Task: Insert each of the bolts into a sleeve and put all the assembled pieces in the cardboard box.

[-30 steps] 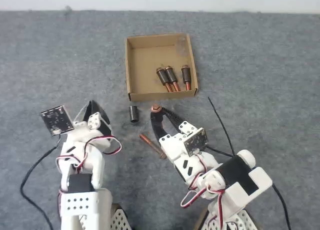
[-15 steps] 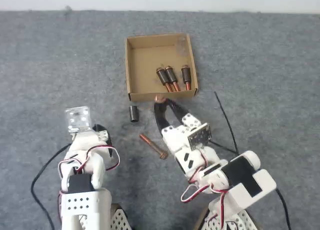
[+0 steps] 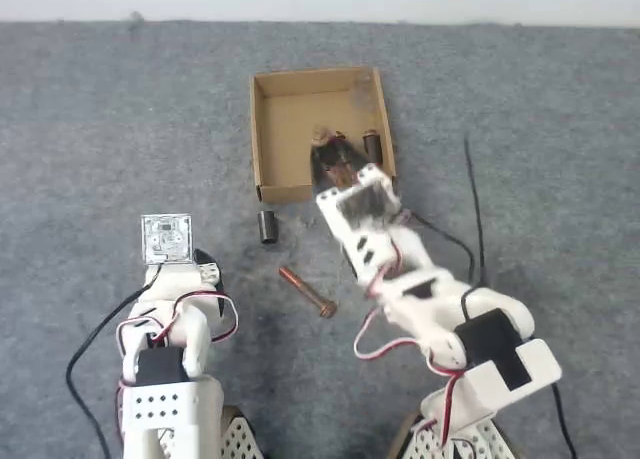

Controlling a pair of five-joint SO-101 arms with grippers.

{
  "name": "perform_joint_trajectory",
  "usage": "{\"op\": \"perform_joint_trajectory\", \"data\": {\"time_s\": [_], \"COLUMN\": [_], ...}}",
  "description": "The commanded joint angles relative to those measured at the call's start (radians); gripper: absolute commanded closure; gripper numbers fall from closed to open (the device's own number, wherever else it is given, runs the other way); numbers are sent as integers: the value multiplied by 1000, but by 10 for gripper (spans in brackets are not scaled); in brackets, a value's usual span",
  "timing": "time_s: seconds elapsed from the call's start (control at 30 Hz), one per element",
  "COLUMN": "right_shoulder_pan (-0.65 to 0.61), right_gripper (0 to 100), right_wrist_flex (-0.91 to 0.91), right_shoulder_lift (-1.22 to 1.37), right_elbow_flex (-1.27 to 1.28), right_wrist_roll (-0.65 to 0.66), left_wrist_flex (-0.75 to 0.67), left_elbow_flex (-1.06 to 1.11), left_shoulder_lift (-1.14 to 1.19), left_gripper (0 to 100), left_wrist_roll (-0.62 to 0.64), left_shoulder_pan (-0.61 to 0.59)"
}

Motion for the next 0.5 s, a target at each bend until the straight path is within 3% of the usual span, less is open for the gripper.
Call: {"op": "perform_joint_trajectory", "data": {"time_s": [0.0,0.27,0.47], "right_shoulder_pan": [77,117,122], "right_gripper": [992,992,992], "right_wrist_flex": [266,733,868], "right_shoulder_lift": [-70,-53,97], "right_elbow_flex": [-250,-502,-666], "right_wrist_roll": [14,12,12], "left_wrist_flex": [5,5,6], "left_elbow_flex": [-10,-10,-10], "left_shoulder_lift": [-9,-9,-9], "left_gripper": [988,988,988], "left_wrist_roll": [-12,-12,-12], "left_shoulder_pan": [-5,-5,-5]}}
